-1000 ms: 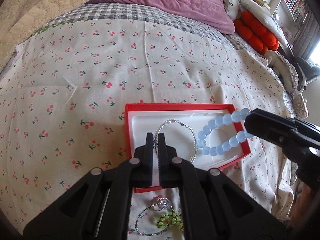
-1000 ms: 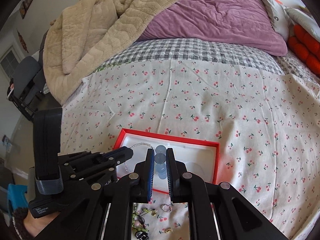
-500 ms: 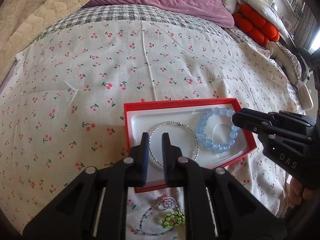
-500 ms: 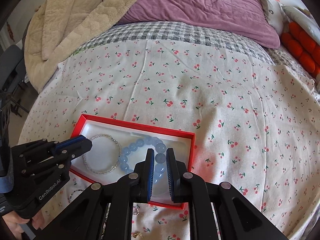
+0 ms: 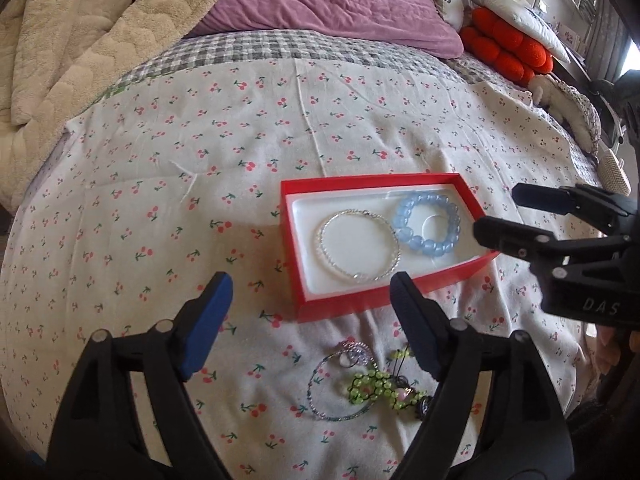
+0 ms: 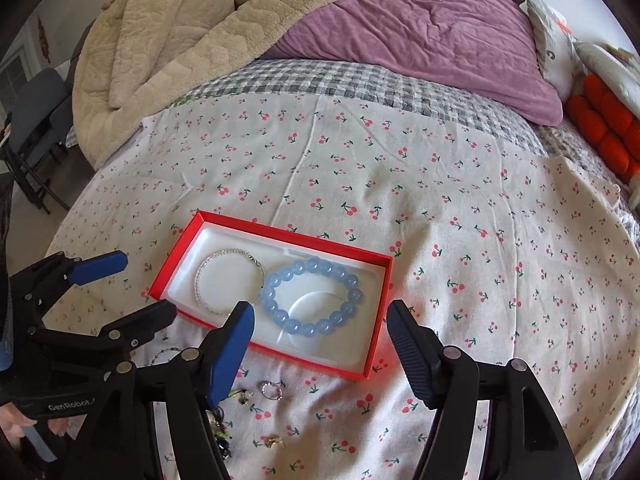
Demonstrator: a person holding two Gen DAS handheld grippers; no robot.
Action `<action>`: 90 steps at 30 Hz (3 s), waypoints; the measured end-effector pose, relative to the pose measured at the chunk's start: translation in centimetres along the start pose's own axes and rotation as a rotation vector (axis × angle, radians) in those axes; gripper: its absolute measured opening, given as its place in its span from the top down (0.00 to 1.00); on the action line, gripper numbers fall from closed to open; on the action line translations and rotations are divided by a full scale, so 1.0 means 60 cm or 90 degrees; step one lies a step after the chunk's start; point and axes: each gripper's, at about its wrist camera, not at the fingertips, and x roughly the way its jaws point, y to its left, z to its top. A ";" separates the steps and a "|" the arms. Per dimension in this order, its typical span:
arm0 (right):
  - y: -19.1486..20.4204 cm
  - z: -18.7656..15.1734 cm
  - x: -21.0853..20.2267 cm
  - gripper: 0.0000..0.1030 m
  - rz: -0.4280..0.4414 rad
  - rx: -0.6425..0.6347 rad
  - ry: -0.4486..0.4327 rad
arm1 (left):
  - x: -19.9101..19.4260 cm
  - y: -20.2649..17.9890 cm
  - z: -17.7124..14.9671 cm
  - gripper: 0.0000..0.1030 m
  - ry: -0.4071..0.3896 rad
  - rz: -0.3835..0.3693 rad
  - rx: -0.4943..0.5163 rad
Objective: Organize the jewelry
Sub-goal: 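Open both tools and move back to the remaining jewelry pile, then carry beaded bracelet with left tool while right tool carries green bracelet into box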
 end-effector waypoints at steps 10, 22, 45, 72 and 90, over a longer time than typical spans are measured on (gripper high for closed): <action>0.011 -0.063 -0.013 0.23 -0.014 -0.028 0.020 | -0.011 0.021 -0.074 0.19 0.054 0.048 0.005; 0.020 -0.152 -0.015 0.23 0.023 -0.025 0.056 | -0.007 0.037 -0.142 0.19 0.094 0.038 -0.014; 0.018 -0.179 0.012 0.23 0.095 -0.005 0.064 | 0.022 0.023 -0.132 0.51 0.069 -0.086 -0.007; 0.170 -0.151 0.065 0.55 0.138 -0.168 0.119 | 0.013 0.082 -0.134 0.97 0.115 -0.037 -0.082; 0.174 -0.133 0.091 0.87 0.105 -0.182 0.134 | 0.012 0.083 -0.135 0.97 0.125 -0.040 -0.085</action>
